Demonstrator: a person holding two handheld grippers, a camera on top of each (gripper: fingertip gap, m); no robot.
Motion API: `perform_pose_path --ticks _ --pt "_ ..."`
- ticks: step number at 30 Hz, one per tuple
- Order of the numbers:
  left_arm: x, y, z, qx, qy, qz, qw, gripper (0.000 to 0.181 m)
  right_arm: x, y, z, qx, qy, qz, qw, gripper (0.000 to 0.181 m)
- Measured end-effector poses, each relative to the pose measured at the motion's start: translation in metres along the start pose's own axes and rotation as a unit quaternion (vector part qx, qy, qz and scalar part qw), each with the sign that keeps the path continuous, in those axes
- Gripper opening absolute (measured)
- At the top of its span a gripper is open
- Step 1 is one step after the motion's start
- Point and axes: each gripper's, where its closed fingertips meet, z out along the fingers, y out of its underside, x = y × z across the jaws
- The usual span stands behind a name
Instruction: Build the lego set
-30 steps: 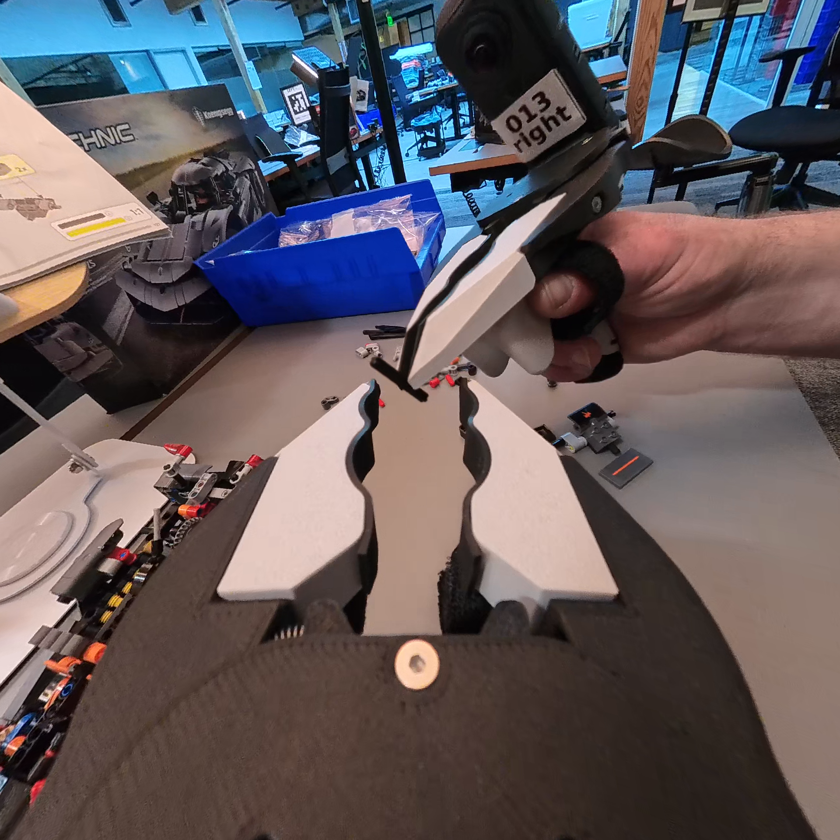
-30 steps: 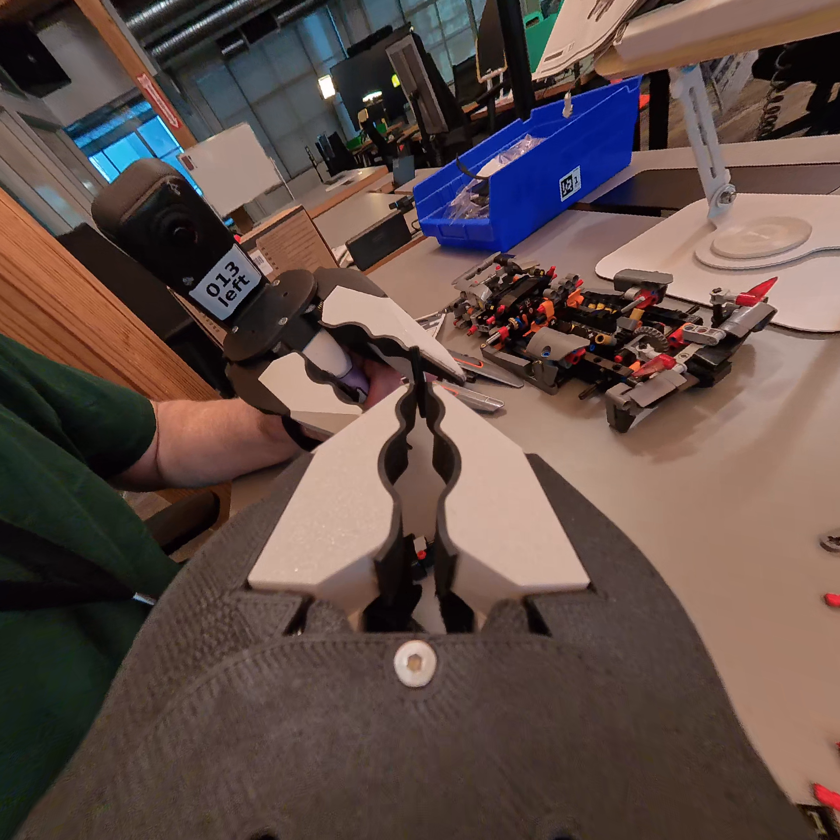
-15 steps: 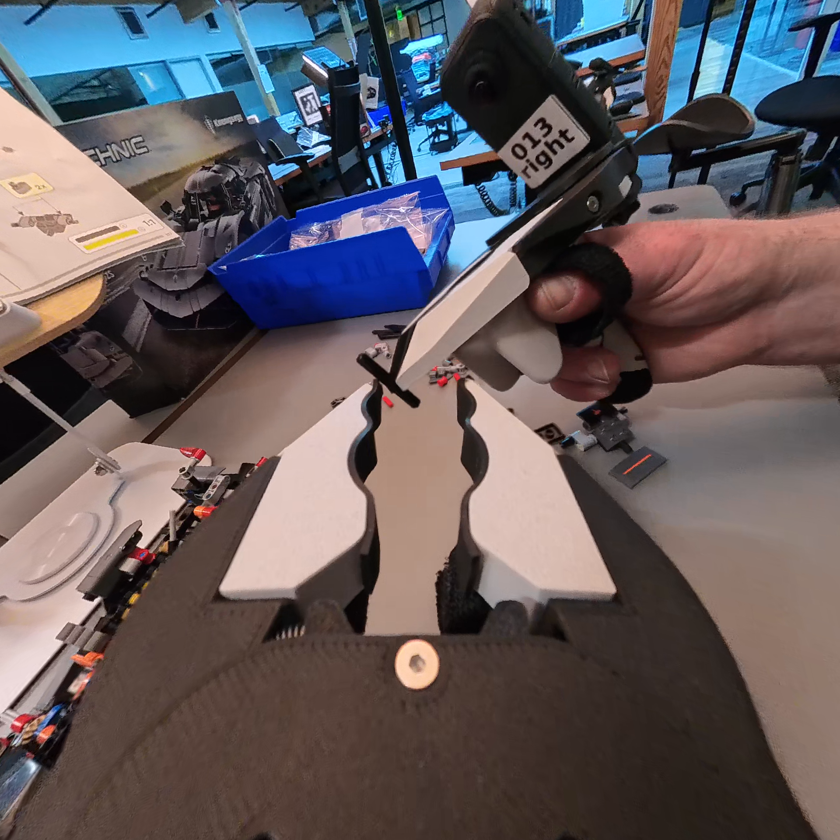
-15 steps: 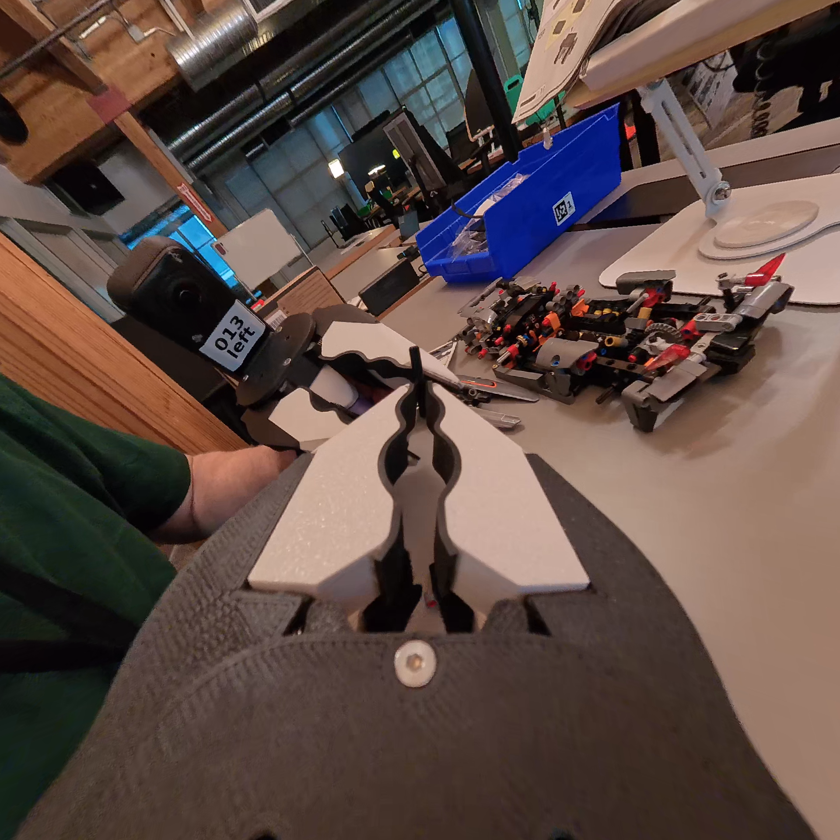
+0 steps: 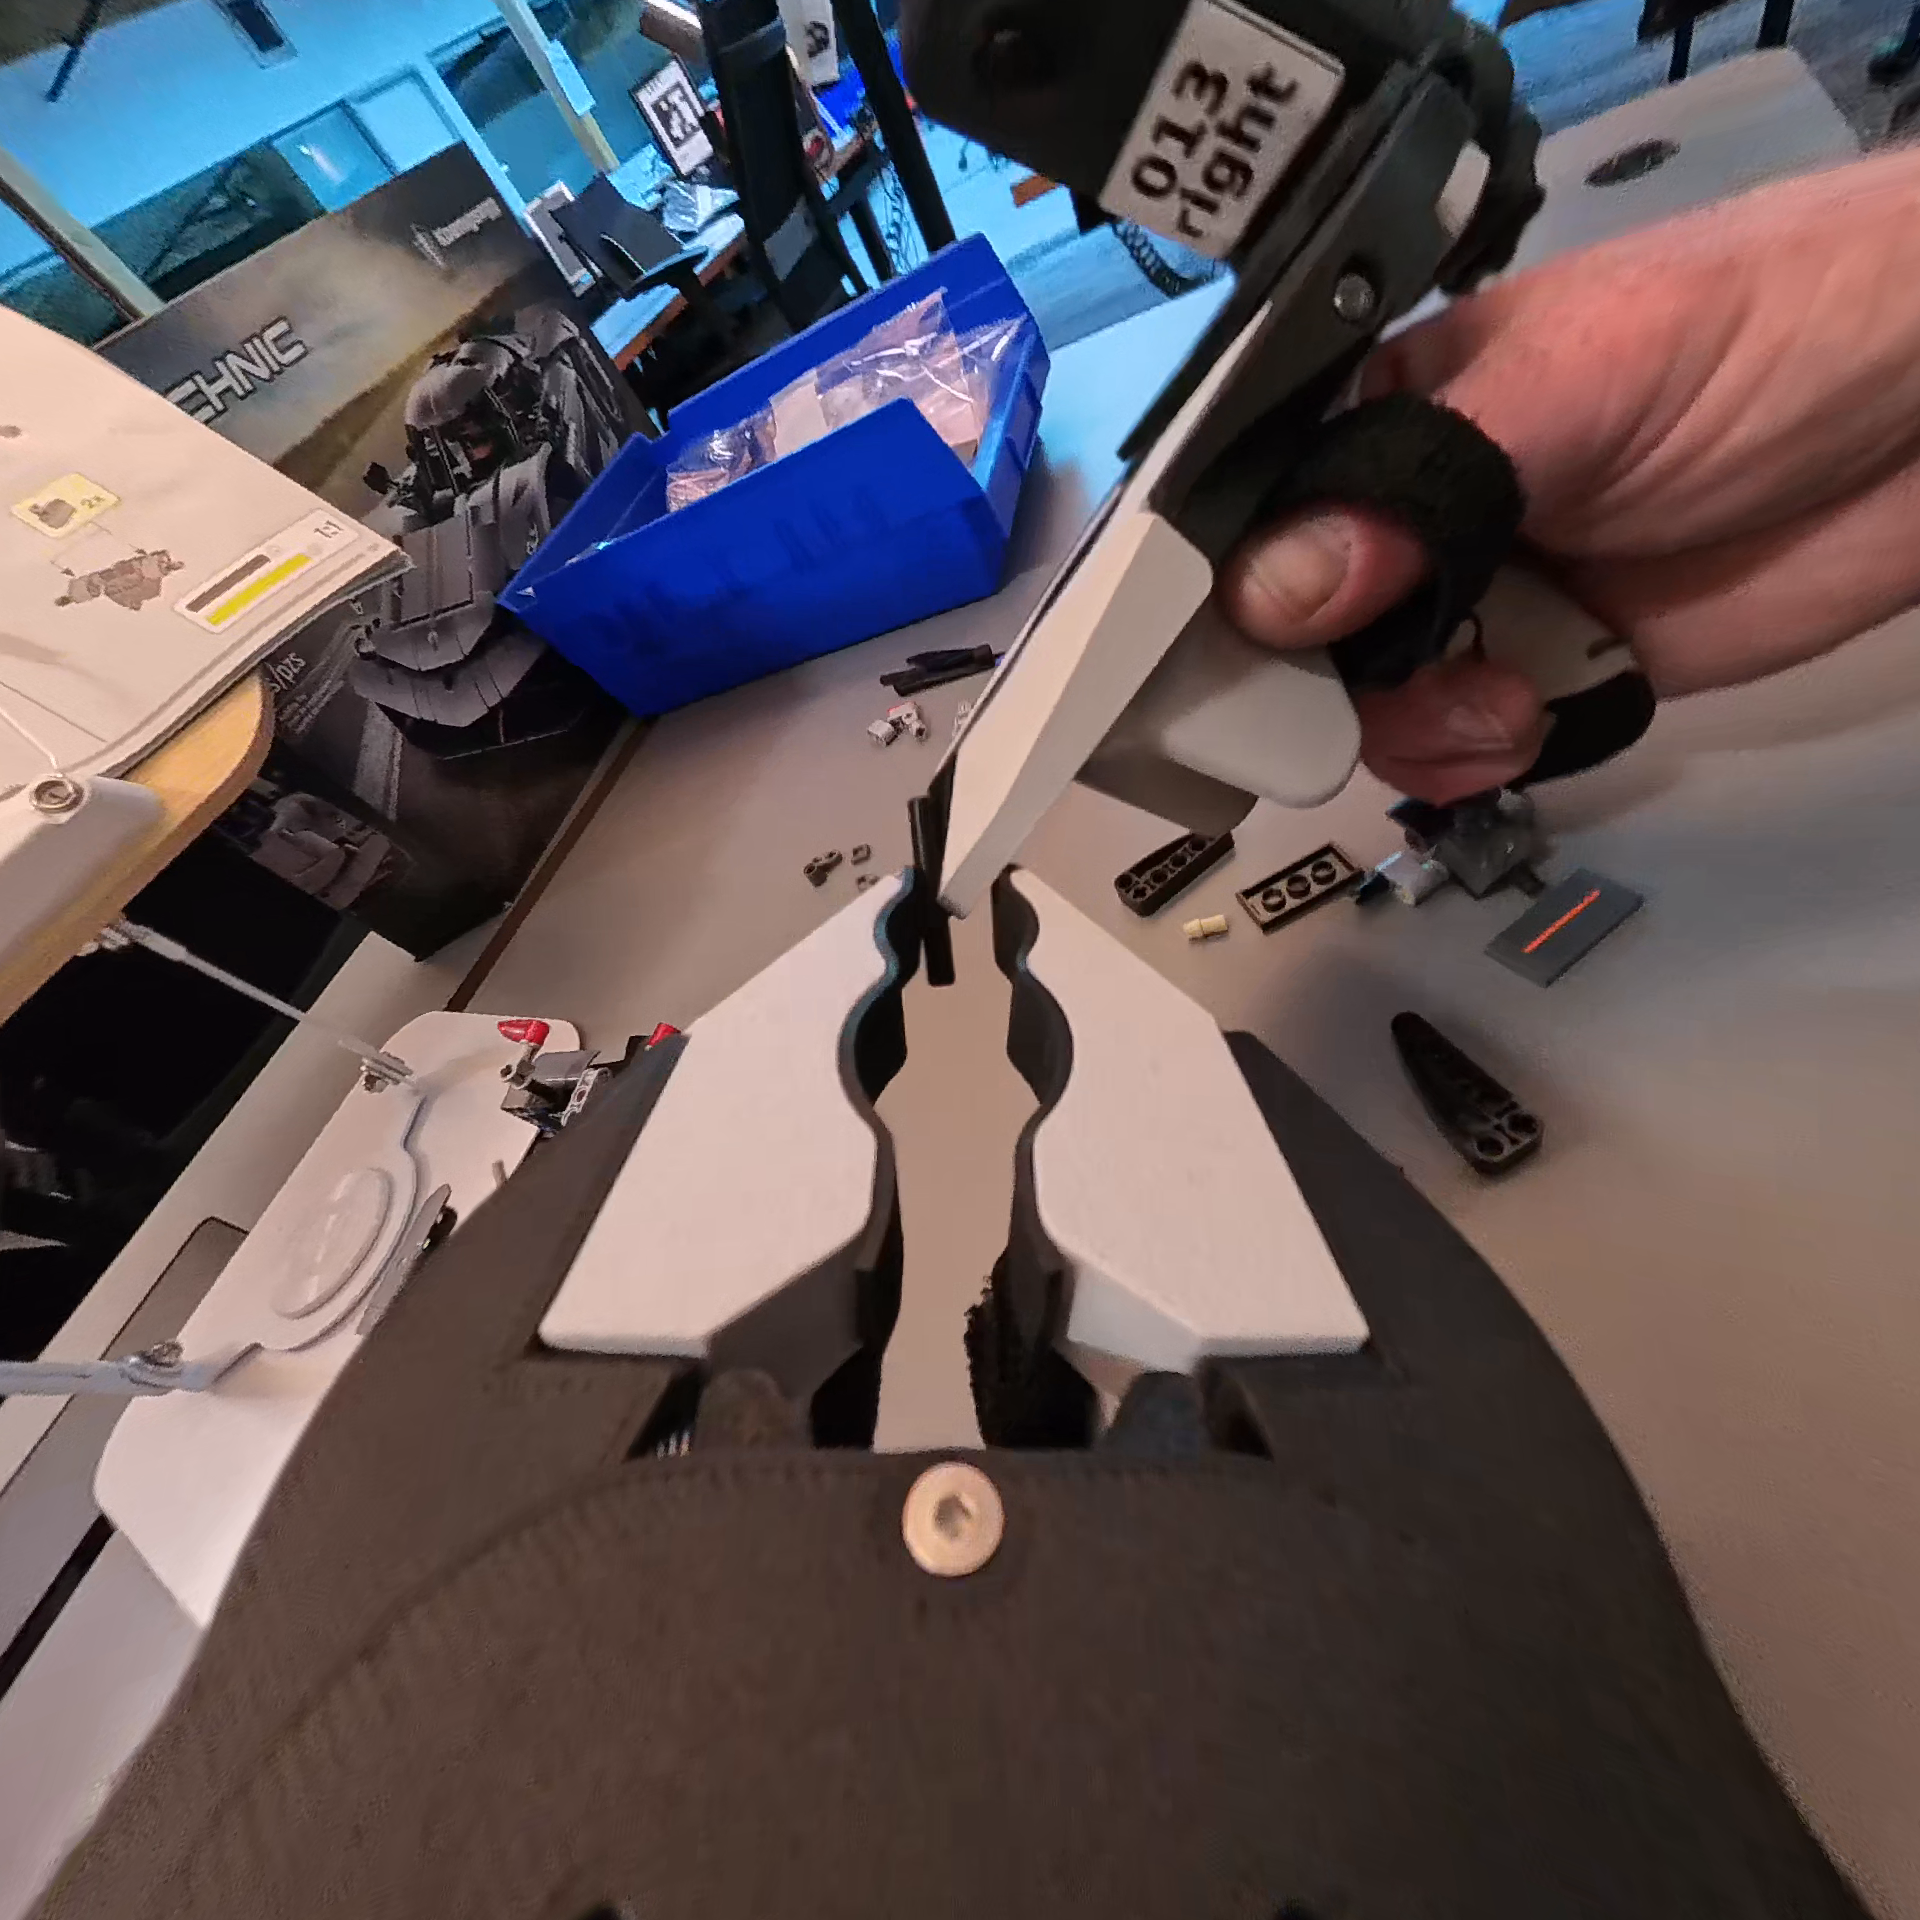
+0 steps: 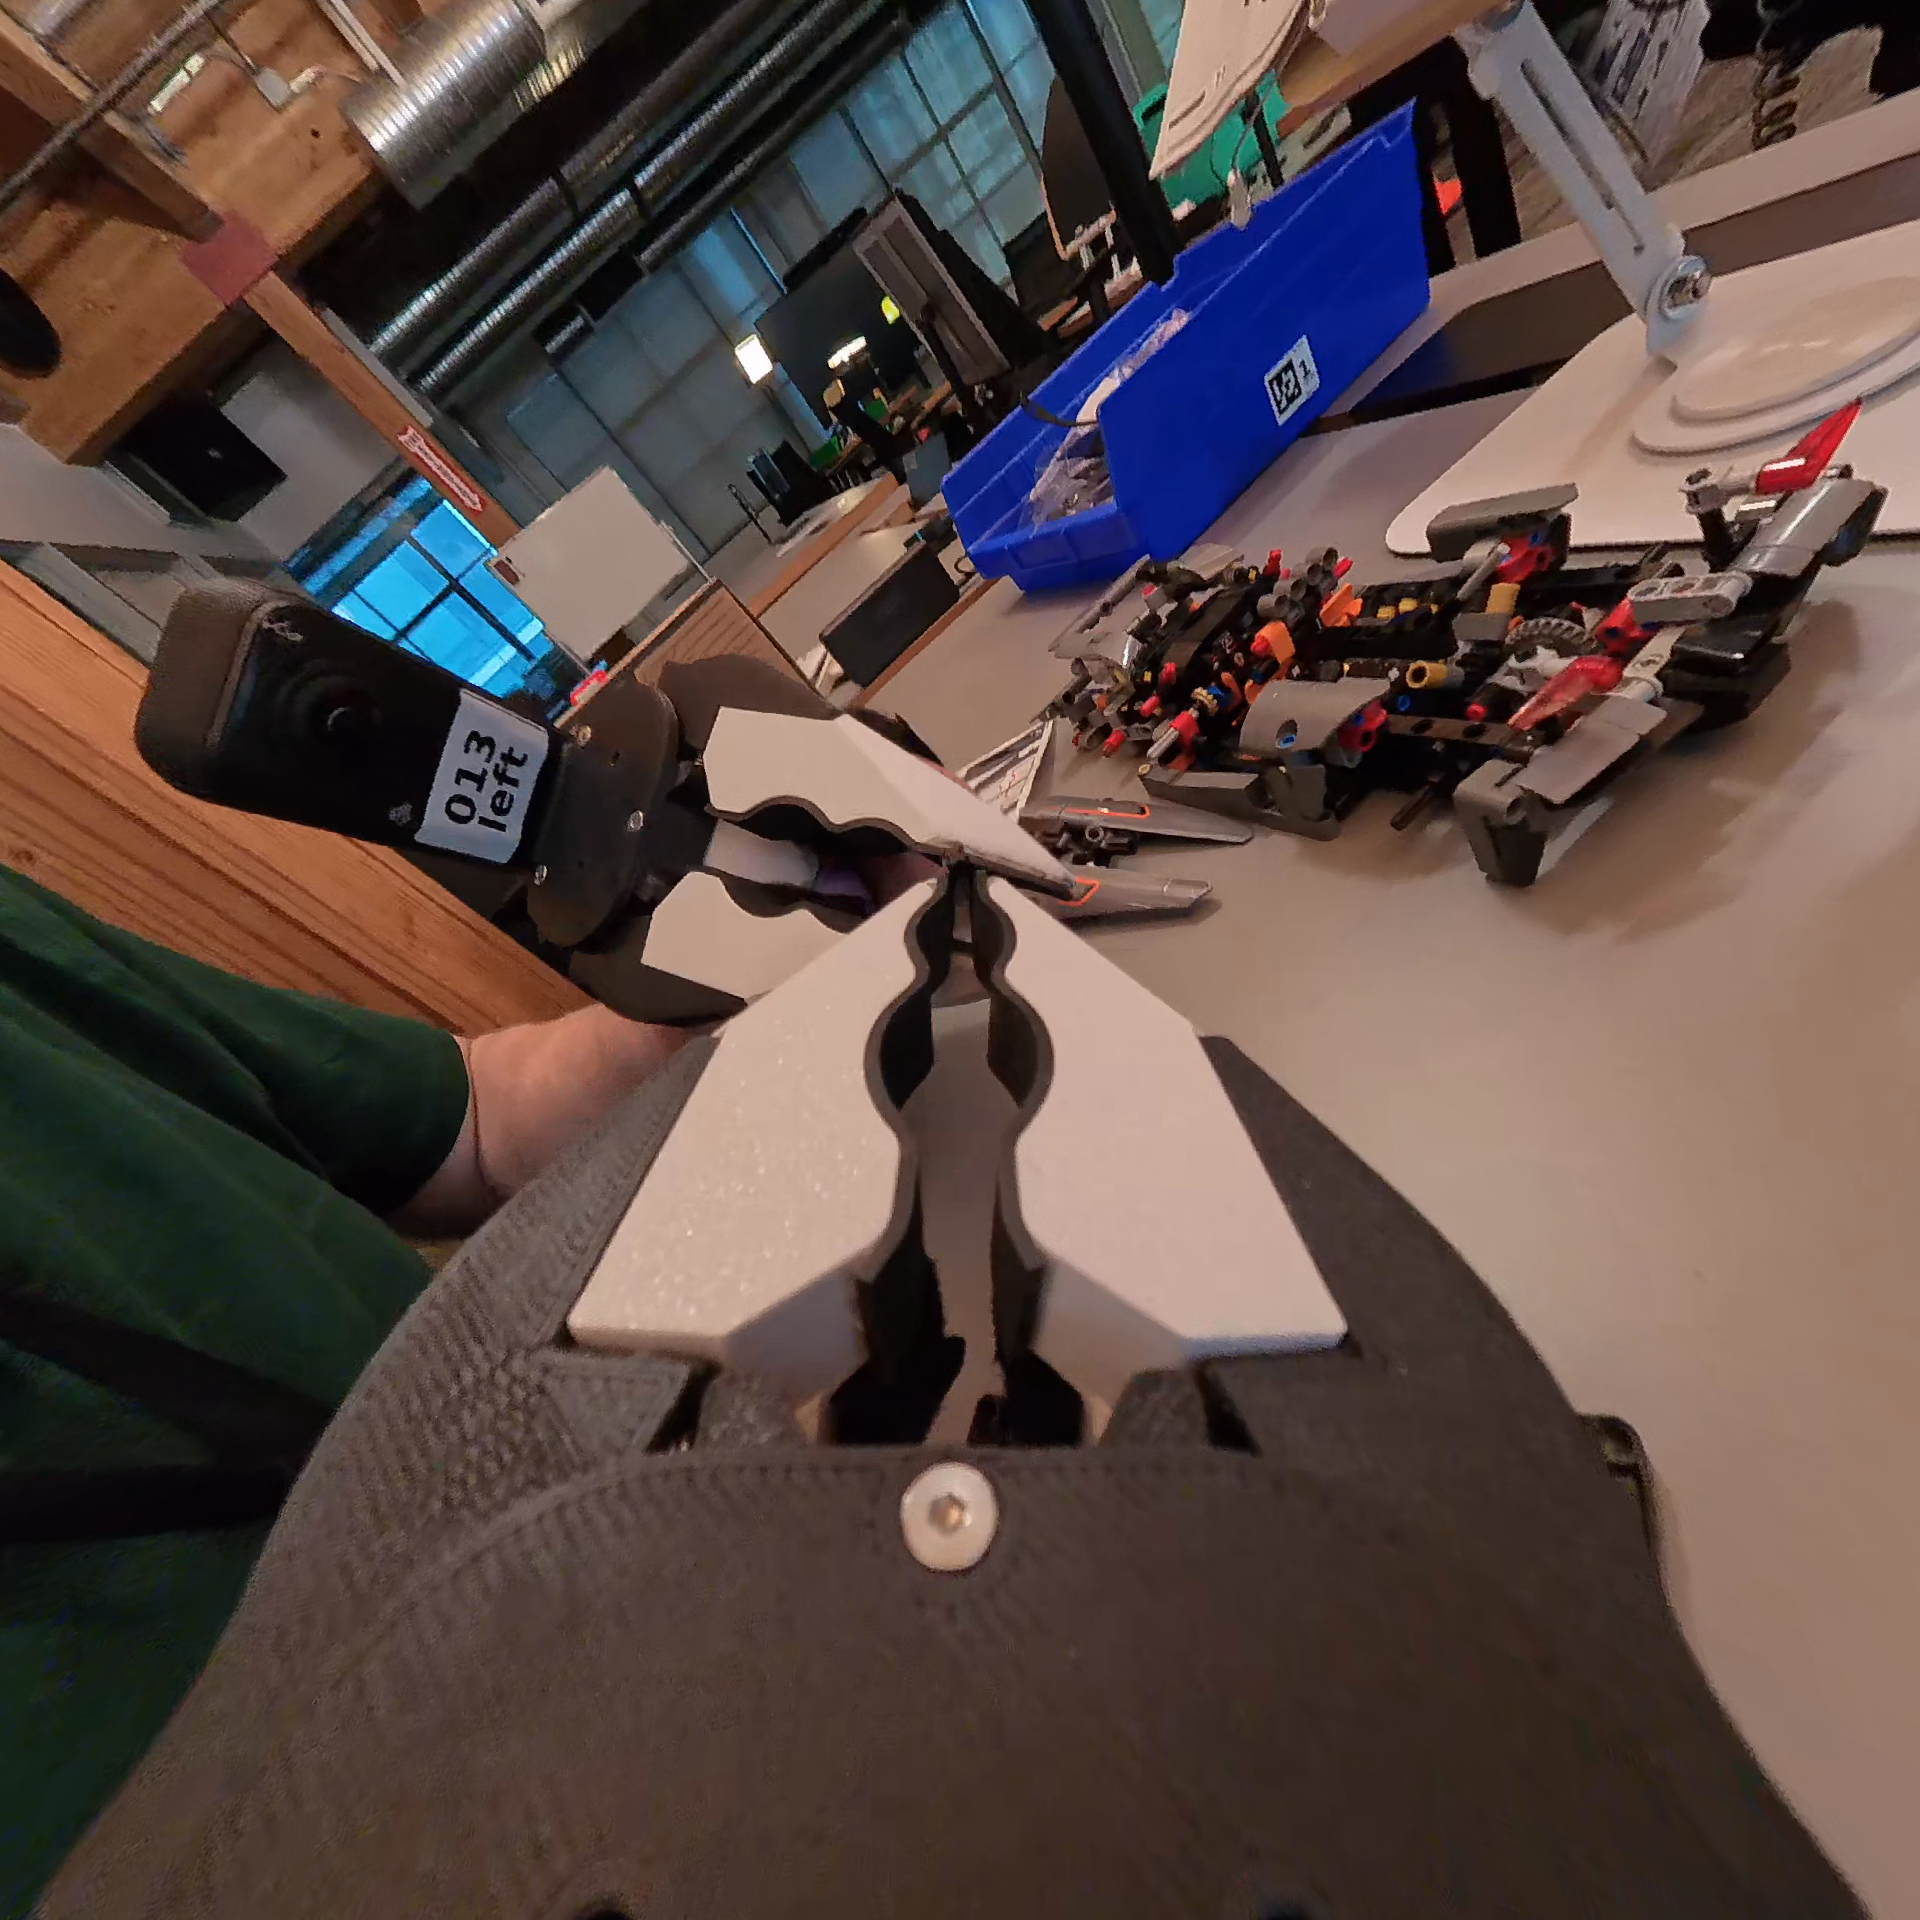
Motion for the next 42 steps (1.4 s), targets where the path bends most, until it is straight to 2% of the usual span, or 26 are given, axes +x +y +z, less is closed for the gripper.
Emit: perform_pose_path --ticks 11,19,27,31,37,42 --pt "0.033 0.017 0.011 -0.066 0.055 0.098 0.991 0.008 0.008 0.034 -0.018 -0.136 0.011 0.019 0.990 0.001" --pt "0.039 0.018 0.016 -0.069 0.062 0.094 0.991 0.007 0.011 0.039 -0.024 -0.158 0.045 -0.013 0.986 0.001" --pt "0.046 0.012 0.013 -0.052 0.087 0.095 0.990 0.006 0.002 0.041 -0.030 -0.173 -0.005 0.022 0.985 0.003" --pt "0.047 0.021 0.015 -0.072 0.092 0.097 0.988 0.002 0.007 0.044 -0.036 -0.213 0.024 -0.019 0.977 0.003" --pt "0.043 0.019 0.014 -0.063 0.091 0.074 0.991 0.001 0.012 0.030 -0.055 -0.206 0.051 -0.059 0.975 0.002" --pt "0.035 0.025 0.014 -0.070 0.083 0.054 0.993 0.002 0.033 -0.002 -0.096 -0.150 0.122 -0.104 0.976 0.007"
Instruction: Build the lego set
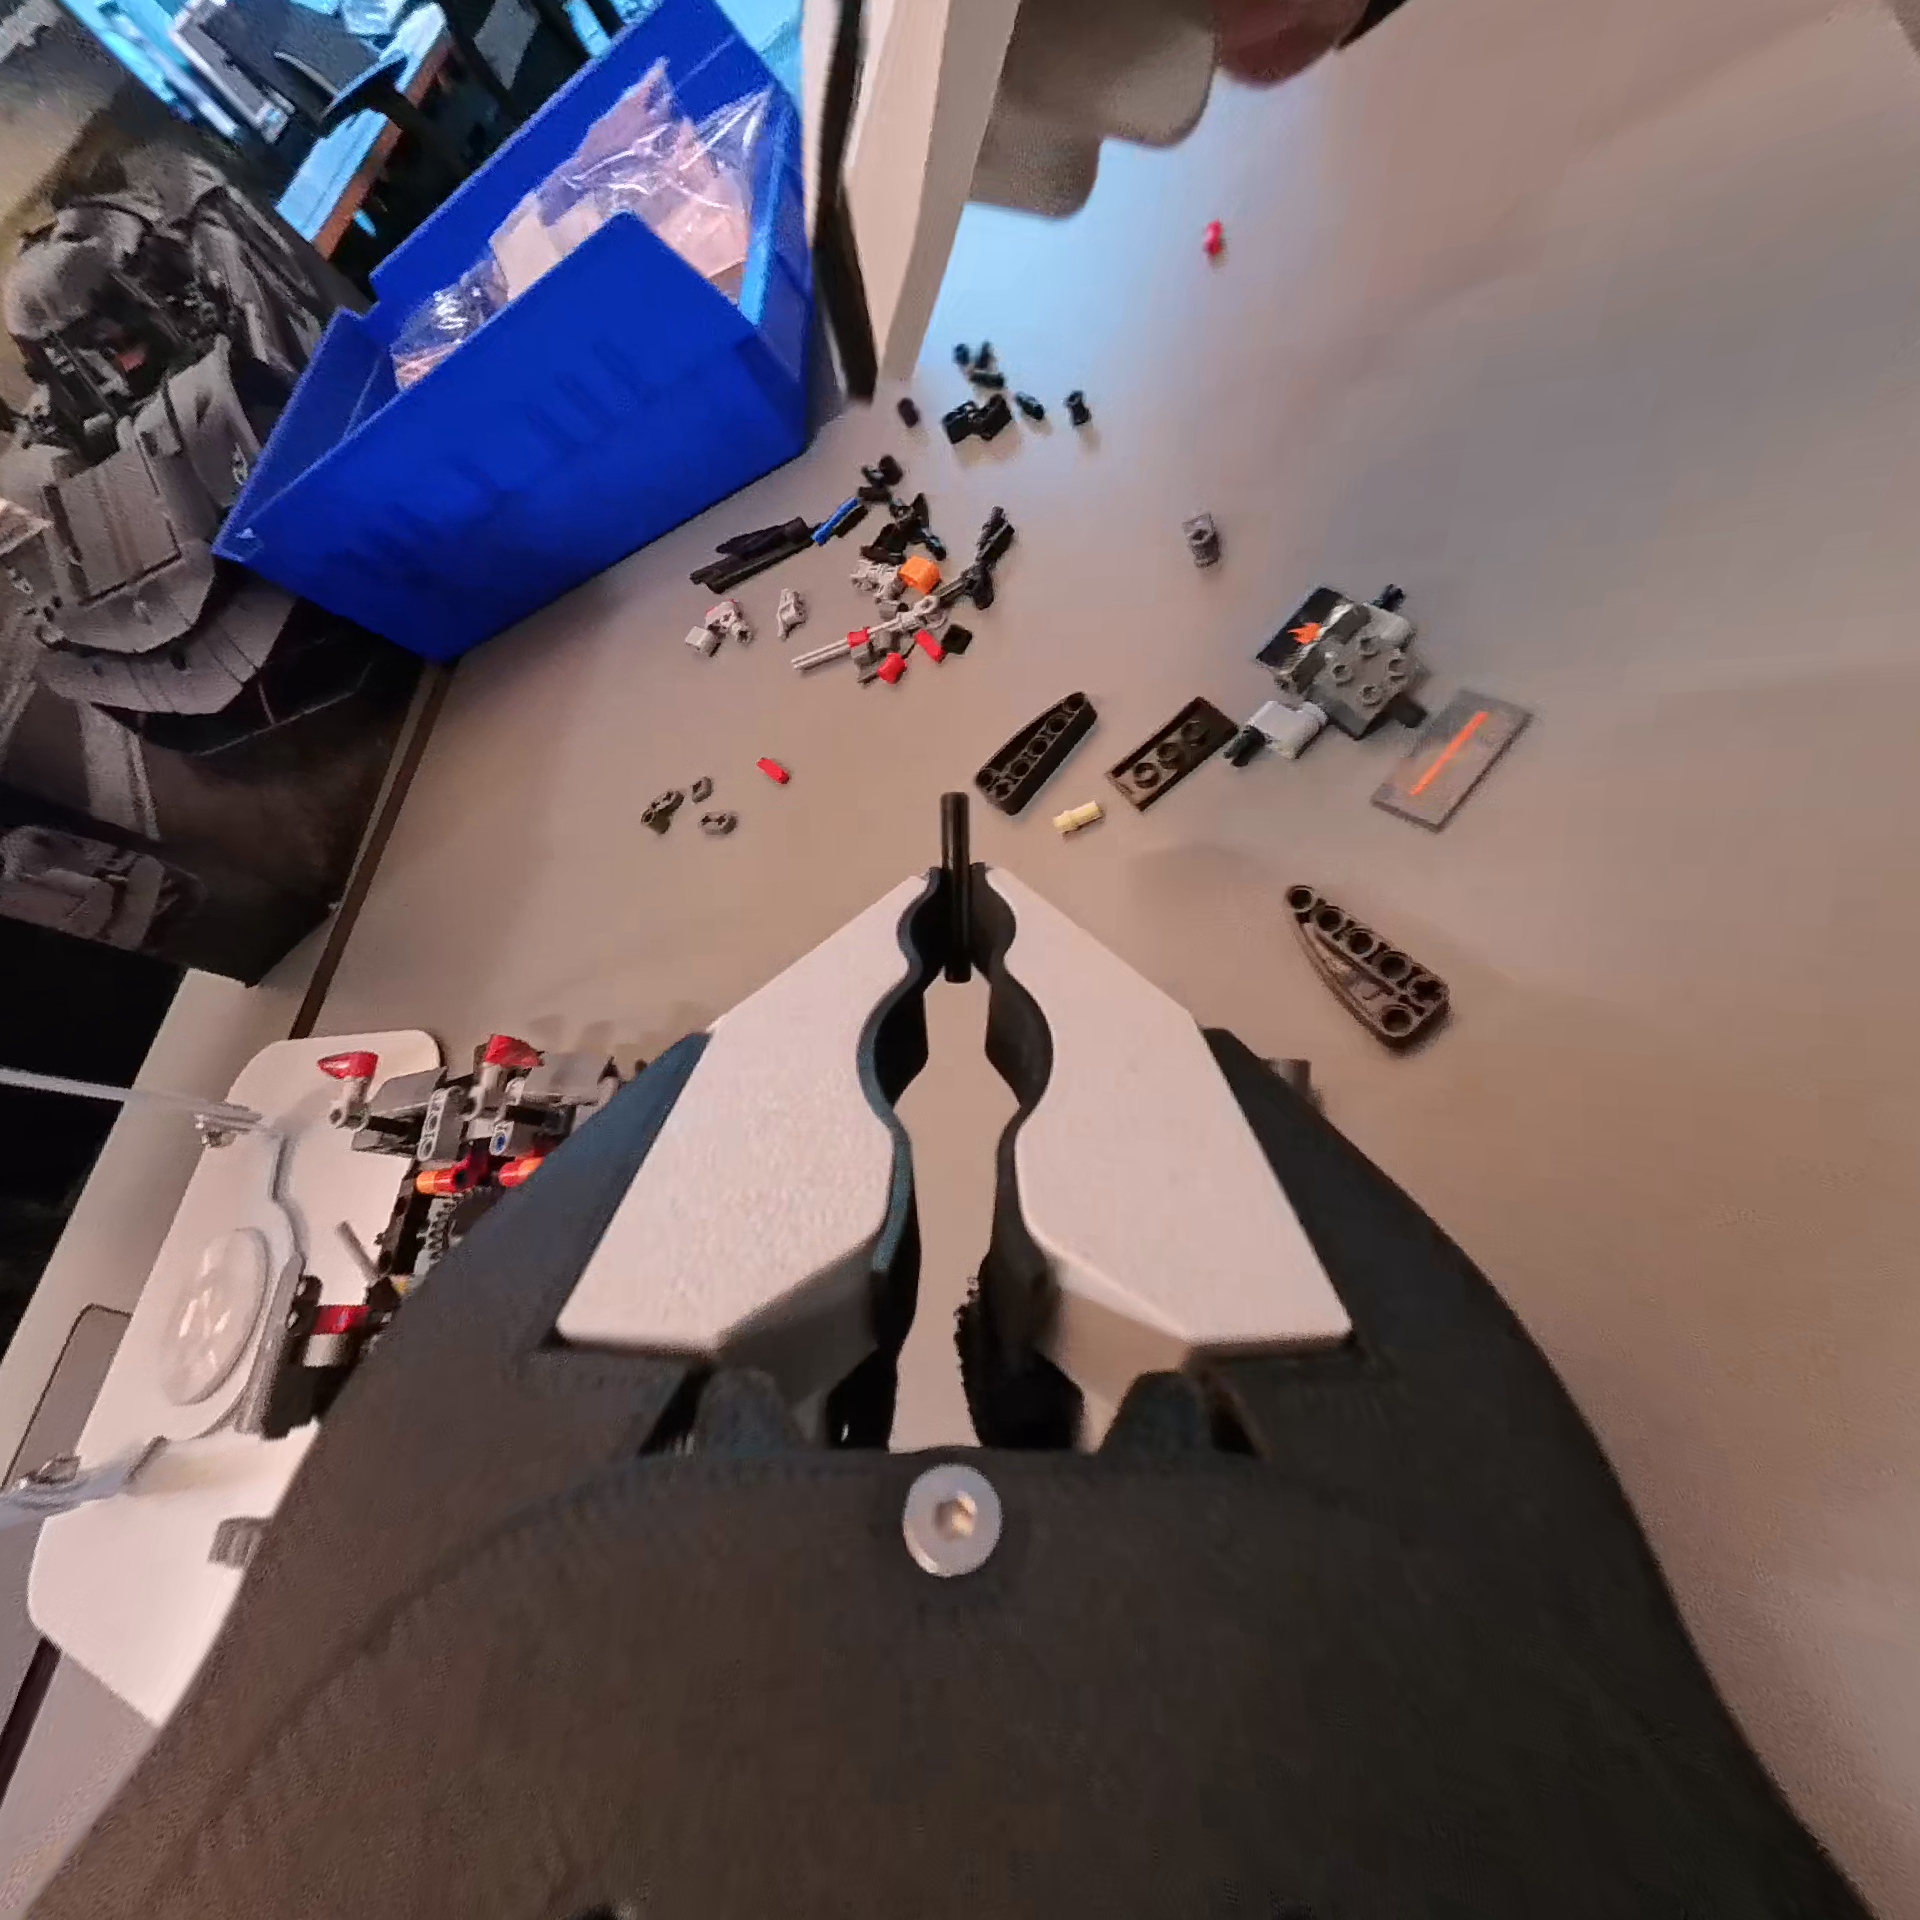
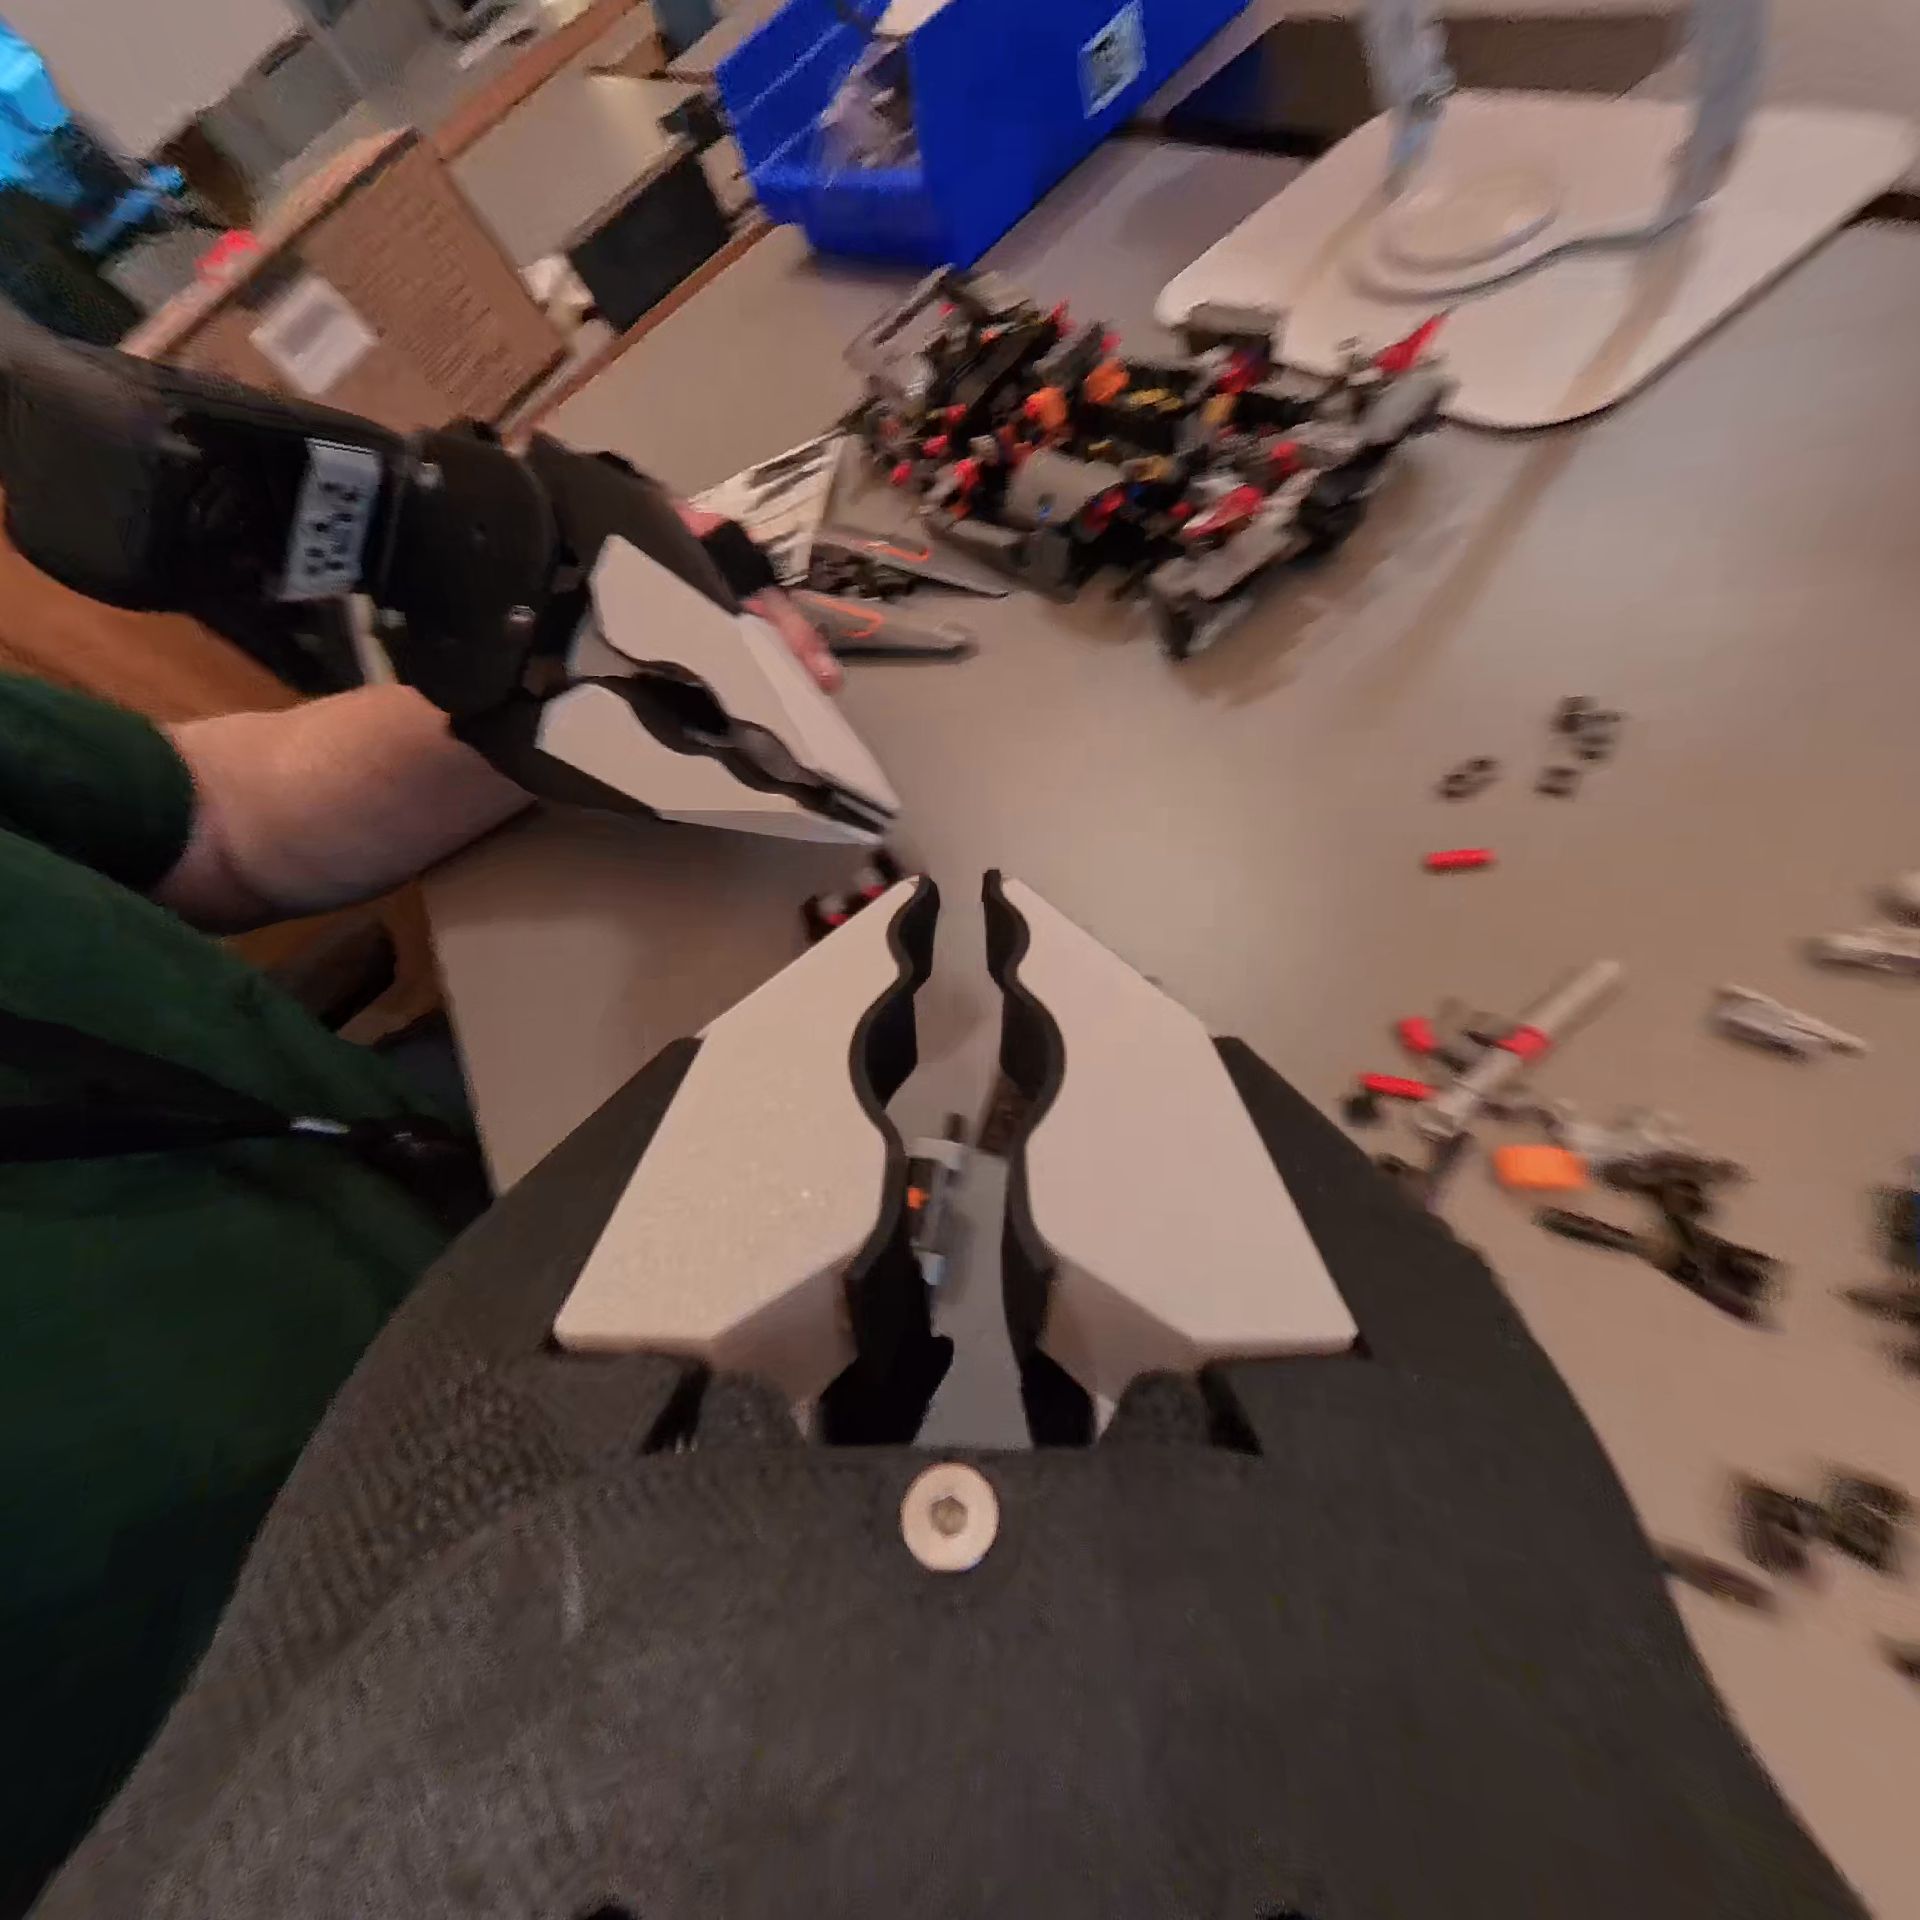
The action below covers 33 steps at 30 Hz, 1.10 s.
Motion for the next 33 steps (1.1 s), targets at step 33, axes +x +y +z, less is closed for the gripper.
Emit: perform_pose_path --ticks 33 --pt "-0.018 0.011 0.000 0.004 -0.022 -0.052 0.998 0.001 0.088 0.023 -0.070 -0.066 0.217 -0.087 0.970 0.011"
